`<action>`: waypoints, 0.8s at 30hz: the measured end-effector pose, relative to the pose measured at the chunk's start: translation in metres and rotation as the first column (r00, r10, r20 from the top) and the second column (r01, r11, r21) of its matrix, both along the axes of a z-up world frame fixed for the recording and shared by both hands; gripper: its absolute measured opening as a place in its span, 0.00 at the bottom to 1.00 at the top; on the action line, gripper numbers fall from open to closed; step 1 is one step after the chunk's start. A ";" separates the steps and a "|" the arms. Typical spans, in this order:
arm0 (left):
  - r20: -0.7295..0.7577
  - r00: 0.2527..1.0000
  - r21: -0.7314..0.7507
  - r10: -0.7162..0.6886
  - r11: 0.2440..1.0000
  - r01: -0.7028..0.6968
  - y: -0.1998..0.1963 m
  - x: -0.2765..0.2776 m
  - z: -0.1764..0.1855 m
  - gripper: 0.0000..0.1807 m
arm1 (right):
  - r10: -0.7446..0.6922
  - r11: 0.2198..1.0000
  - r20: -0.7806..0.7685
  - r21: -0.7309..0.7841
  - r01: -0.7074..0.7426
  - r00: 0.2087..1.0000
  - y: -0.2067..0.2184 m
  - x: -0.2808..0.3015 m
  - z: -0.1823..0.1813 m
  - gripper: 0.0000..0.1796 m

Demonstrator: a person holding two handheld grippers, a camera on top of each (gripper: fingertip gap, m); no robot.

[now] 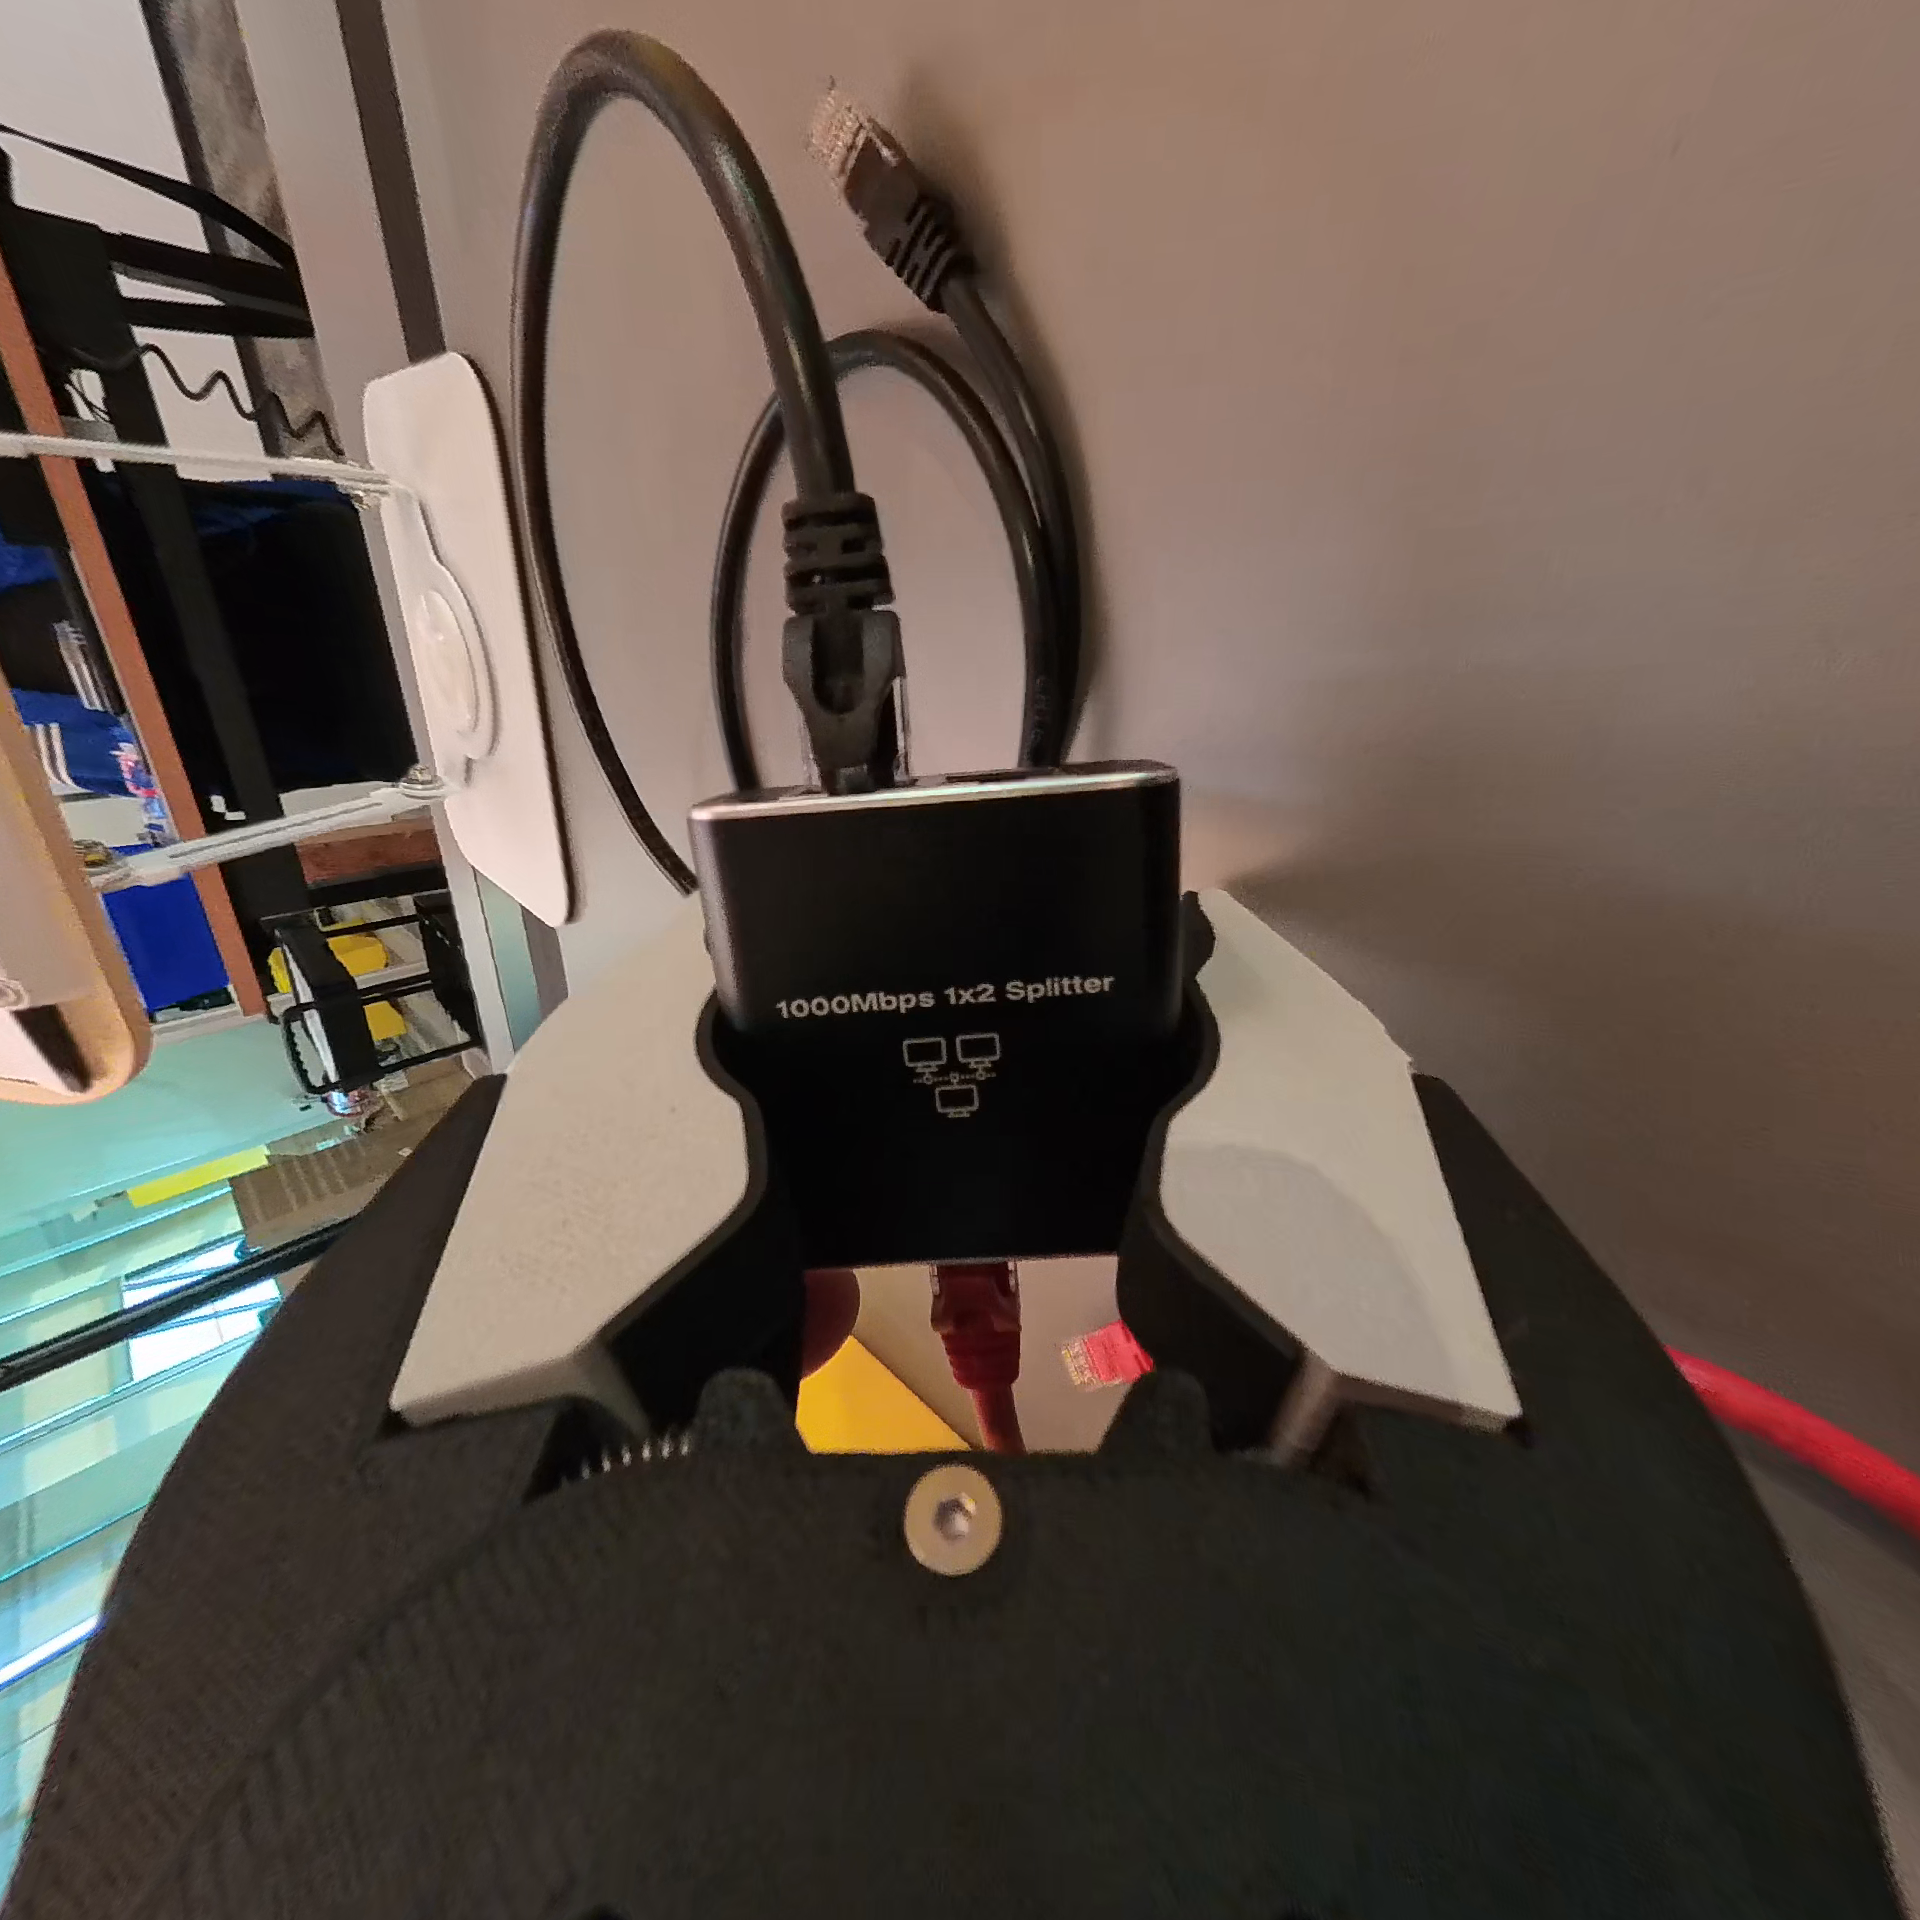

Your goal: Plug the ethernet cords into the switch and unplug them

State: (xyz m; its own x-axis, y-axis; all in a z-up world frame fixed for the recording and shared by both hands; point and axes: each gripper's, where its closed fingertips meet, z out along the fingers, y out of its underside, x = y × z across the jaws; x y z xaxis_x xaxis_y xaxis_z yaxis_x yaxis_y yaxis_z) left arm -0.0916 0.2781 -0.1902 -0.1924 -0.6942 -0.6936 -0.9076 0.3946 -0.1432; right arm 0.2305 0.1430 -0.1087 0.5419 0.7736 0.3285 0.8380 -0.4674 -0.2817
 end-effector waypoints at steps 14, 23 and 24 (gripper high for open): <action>0.025 1.000 0.005 -0.012 1.000 0.012 0.000 0.001 0.005 0.42 | 0.085 0.996 -0.038 0.031 -0.084 0.996 -0.017 -0.037 0.011 0.25; 0.141 0.987 0.005 -0.074 0.997 0.074 -0.014 0.019 0.033 0.43 | 0.280 0.941 -0.125 0.232 -0.246 0.952 -0.001 -0.126 0.029 0.31; 0.153 0.984 0.003 -0.090 0.996 0.090 -0.018 0.022 0.037 0.43 | 0.307 0.924 -0.130 0.277 -0.263 0.943 0.005 -0.138 0.033 0.32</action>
